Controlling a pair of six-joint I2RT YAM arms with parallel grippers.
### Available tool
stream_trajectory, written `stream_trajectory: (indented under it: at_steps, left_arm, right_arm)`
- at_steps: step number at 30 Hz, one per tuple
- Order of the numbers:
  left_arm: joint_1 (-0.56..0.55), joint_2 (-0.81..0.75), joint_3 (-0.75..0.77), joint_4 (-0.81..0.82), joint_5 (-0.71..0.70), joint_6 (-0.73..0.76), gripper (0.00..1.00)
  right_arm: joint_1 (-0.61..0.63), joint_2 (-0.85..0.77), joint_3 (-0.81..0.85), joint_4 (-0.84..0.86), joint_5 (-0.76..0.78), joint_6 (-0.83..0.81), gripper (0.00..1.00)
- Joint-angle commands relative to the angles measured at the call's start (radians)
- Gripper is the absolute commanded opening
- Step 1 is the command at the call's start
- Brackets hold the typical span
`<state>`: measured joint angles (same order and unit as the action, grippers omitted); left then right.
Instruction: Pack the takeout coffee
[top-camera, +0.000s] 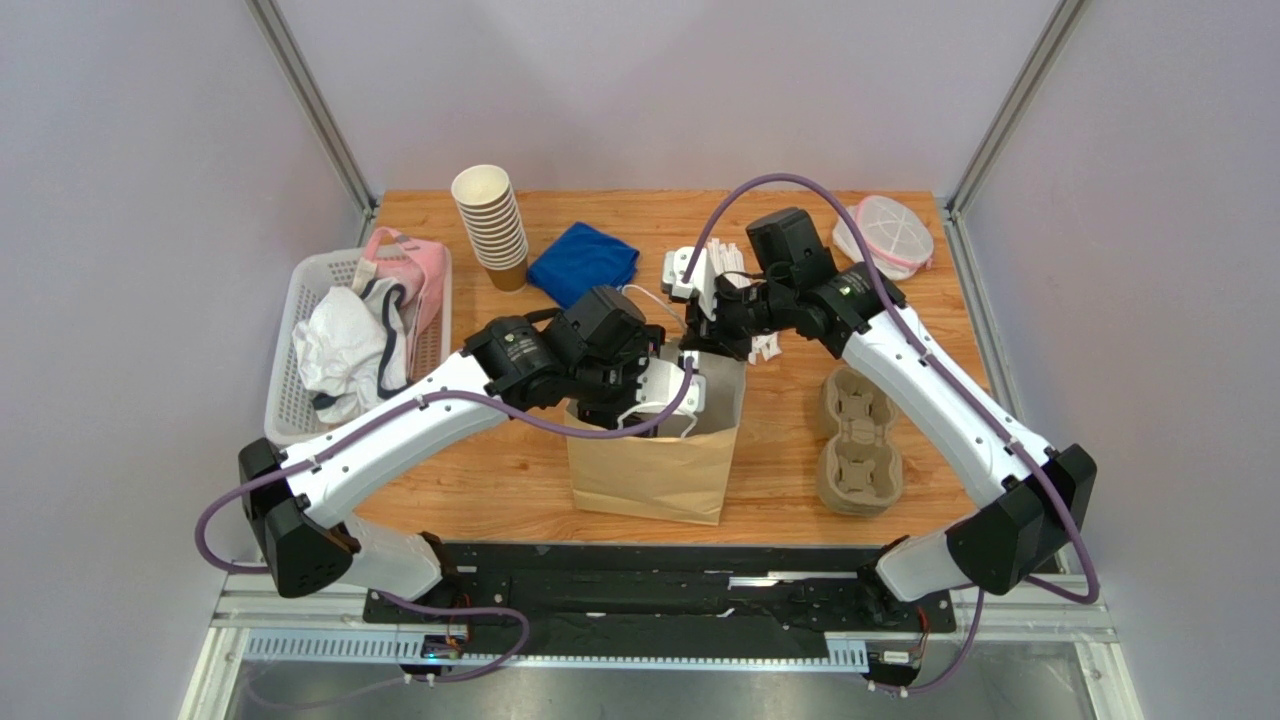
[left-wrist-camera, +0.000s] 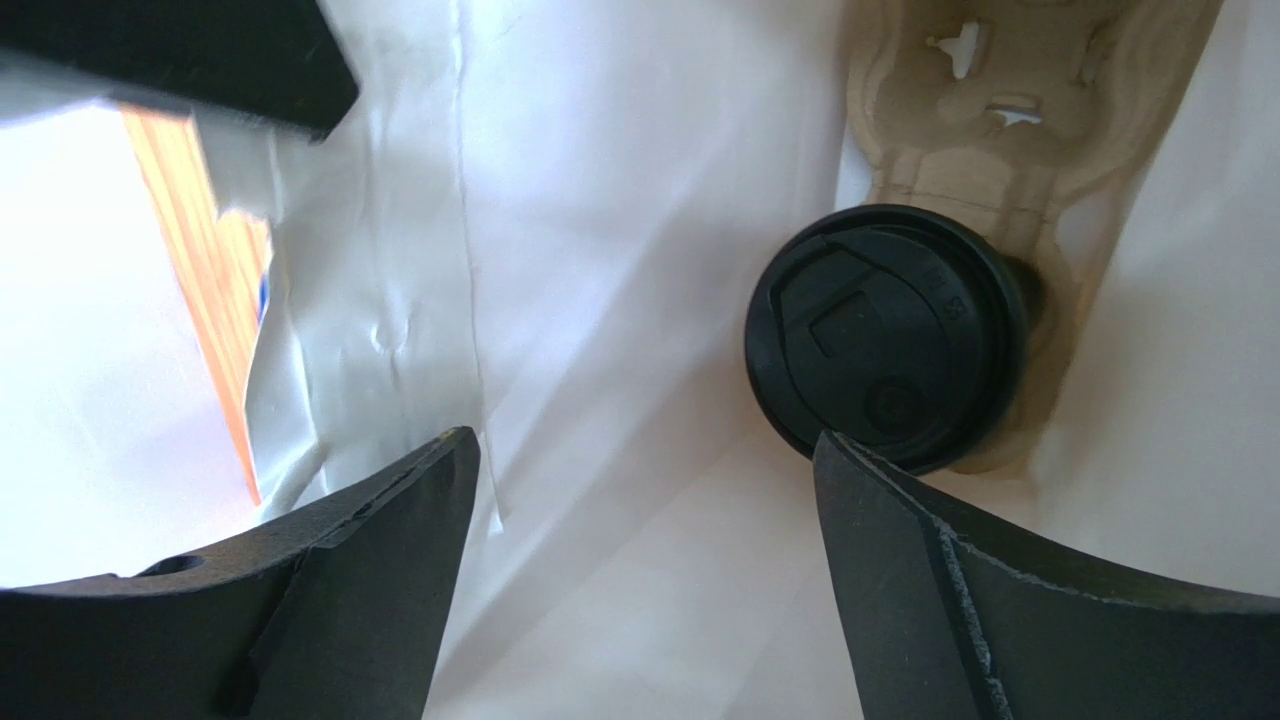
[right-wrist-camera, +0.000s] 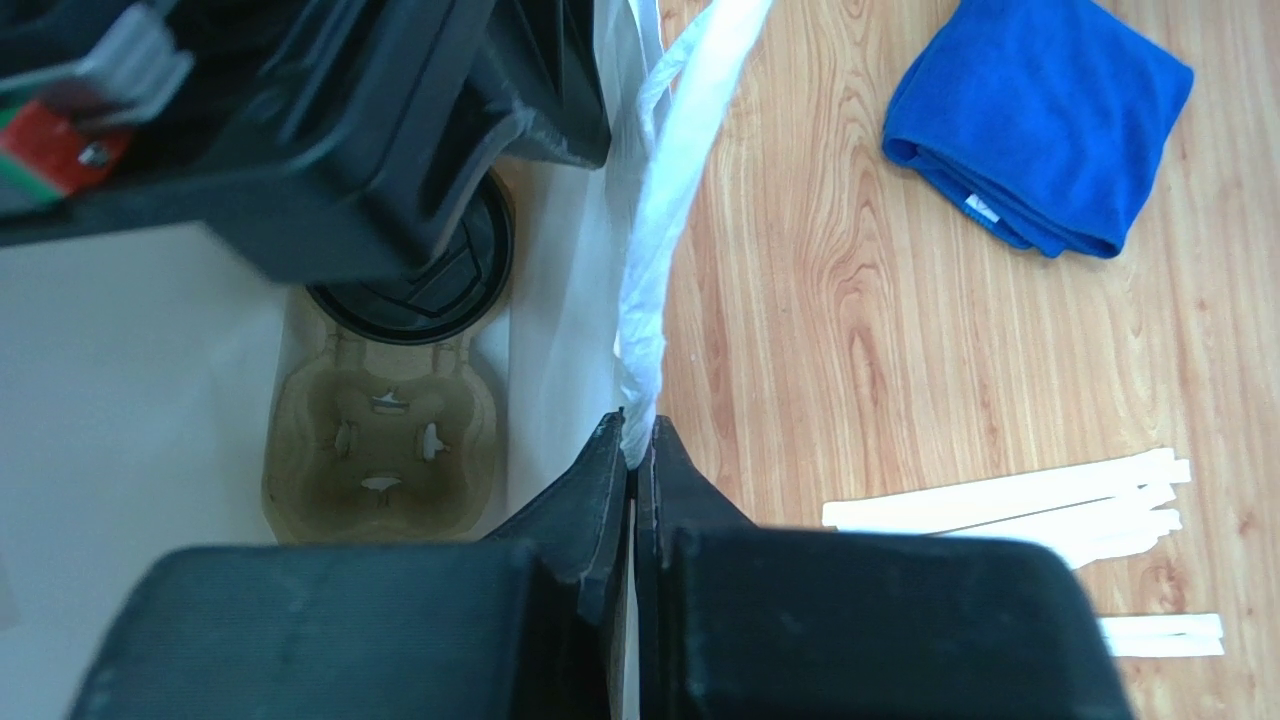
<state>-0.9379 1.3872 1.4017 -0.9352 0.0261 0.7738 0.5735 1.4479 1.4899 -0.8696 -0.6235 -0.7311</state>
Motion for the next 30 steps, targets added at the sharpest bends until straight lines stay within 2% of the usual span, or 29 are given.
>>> stream_trajectory:
  at_steps: [1, 10, 16, 25, 30]
  left_arm:
    - [0.025, -0.042, 0.062, 0.003, -0.017, -0.073, 0.88]
    - [0.037, -0.070, 0.083, -0.007, -0.049, -0.159, 0.81]
    - [0.040, -0.089, 0.126, -0.022, -0.048, -0.197, 0.79]
    - [0.076, -0.079, 0.286, -0.102, -0.046, -0.274, 0.78]
    - [0.125, -0.053, 0.422, -0.177, -0.009, -0.335, 0.78]
  right_arm:
    - [0.009, -0.034, 0.007, 0.078, 0.007, -0.028, 0.00]
    - [0.019, -0.055, -0.039, 0.141, 0.013, -0.051, 0.00]
    - [0.023, -0.050, -0.048, 0.150, 0.004, -0.062, 0.00]
    - [0.032, -0.020, -0.028, 0.164, -0.002, -0.067, 0.00]
    - [0.038, 0.015, 0.012, 0.159, -0.001, -0.067, 0.00]
